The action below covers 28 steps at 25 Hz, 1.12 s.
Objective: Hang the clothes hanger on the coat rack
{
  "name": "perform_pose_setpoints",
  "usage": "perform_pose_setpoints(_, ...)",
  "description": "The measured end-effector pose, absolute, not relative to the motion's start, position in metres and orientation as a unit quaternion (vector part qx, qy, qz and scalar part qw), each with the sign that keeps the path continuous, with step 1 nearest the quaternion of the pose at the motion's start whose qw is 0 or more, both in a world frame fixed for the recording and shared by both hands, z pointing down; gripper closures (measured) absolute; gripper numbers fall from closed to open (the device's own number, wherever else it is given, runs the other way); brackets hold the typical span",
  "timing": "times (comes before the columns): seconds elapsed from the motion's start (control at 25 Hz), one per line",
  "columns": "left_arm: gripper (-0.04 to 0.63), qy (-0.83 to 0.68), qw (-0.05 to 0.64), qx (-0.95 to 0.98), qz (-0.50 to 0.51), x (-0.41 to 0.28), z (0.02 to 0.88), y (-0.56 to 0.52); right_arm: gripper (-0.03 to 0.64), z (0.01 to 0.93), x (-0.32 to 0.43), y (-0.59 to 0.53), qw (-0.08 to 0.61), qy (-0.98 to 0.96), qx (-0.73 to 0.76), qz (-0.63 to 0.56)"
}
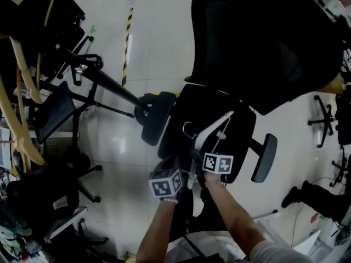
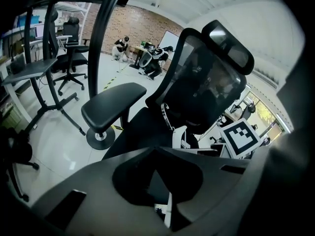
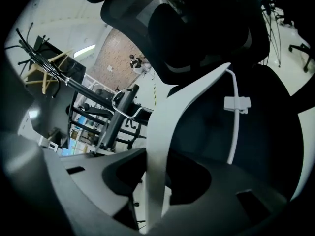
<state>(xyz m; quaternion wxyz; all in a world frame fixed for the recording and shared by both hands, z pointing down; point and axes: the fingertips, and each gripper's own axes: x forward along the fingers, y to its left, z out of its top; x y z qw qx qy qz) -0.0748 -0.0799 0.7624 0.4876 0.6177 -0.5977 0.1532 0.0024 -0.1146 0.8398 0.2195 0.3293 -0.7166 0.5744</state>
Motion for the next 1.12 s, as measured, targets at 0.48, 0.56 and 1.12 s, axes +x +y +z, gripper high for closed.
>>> perform_pose_setpoints(0.48, 0.603, -0.688, 0.401, 0.598, 0.087, -0.081, 0.637, -0.054, 0.472, 0.693, -0.004, -0.065, 0.204, -0.805, 0.195, 0.522)
perform_pose_setpoints(0.56, 0.603, -0.704, 0.385, 0.591, 0.077, -0.086, 0.618, -0.047, 0.472, 0.67, -0.01, -0.059, 0.2, -0.821, 0.17, 0.507)
perform_pose_setpoints(1.12, 0.603, -0.754, 0.309, 0.577, 0.053, -0.08, 0.506, 0.006, 0.472, 0.517, -0.015, -0.034, 0.131, -0.866, 0.054, 0.479)
